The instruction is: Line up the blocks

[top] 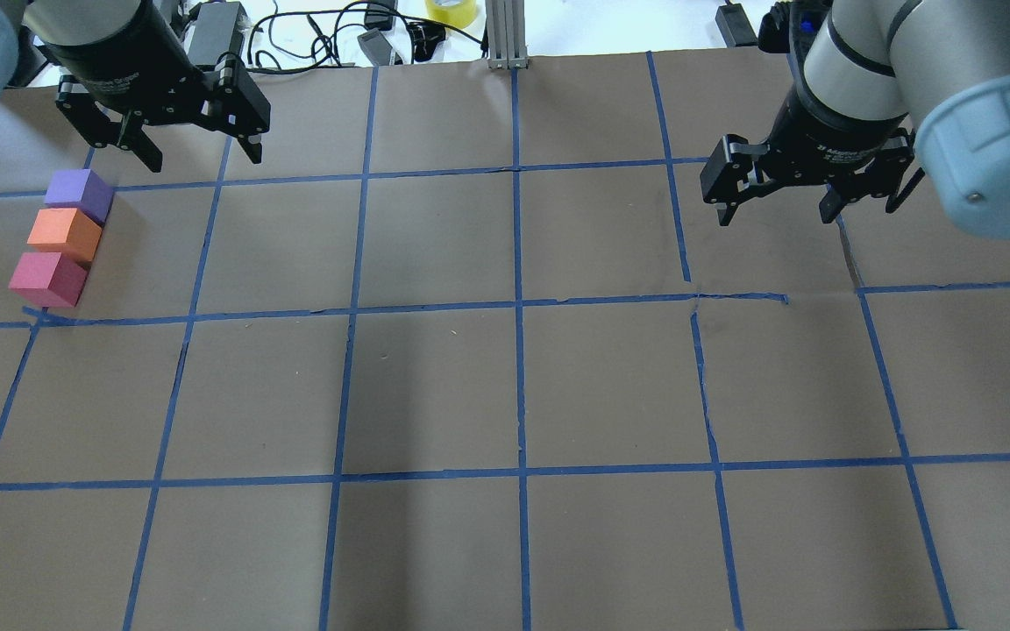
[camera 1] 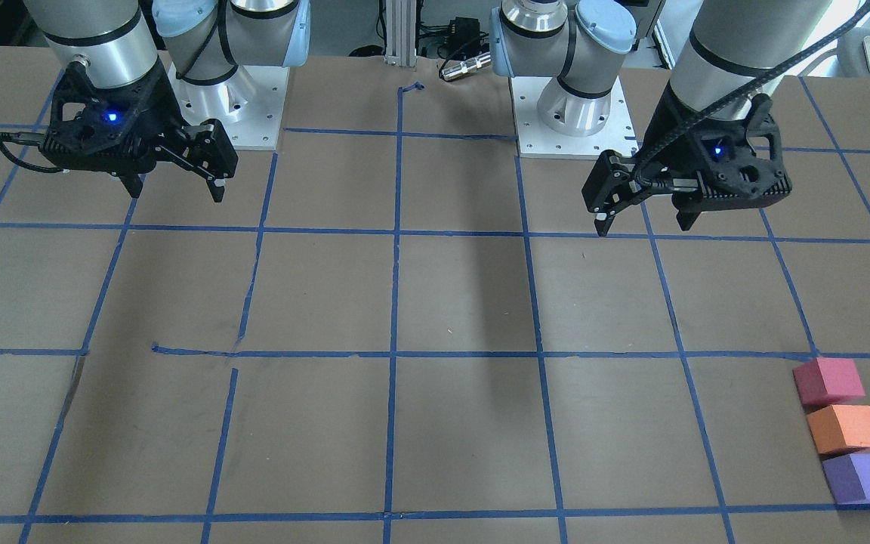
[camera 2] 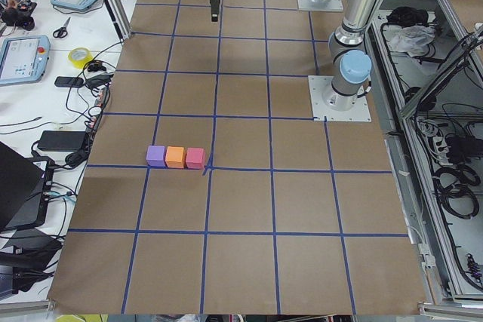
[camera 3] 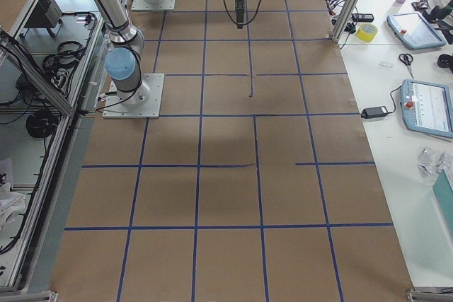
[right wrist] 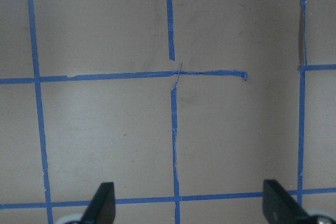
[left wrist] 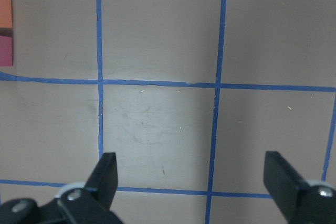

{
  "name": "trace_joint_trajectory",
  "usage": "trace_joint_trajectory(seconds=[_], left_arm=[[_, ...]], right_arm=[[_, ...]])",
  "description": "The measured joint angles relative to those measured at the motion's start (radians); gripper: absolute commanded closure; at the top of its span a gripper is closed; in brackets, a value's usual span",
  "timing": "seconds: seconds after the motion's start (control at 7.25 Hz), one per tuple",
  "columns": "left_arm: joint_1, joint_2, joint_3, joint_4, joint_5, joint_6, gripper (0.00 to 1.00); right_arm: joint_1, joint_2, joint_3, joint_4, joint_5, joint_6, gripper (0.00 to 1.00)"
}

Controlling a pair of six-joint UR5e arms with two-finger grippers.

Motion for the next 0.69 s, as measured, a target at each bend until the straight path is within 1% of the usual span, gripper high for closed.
trace_joint_trajectory(seconds=[0.69], left_arm=[[-0.011,-0.010,-0.011,0.012,-0.002,-0.011,0.00]], right_arm=[[0.000,0.000,0.000,0.001,-0.001,0.000,0.00]])
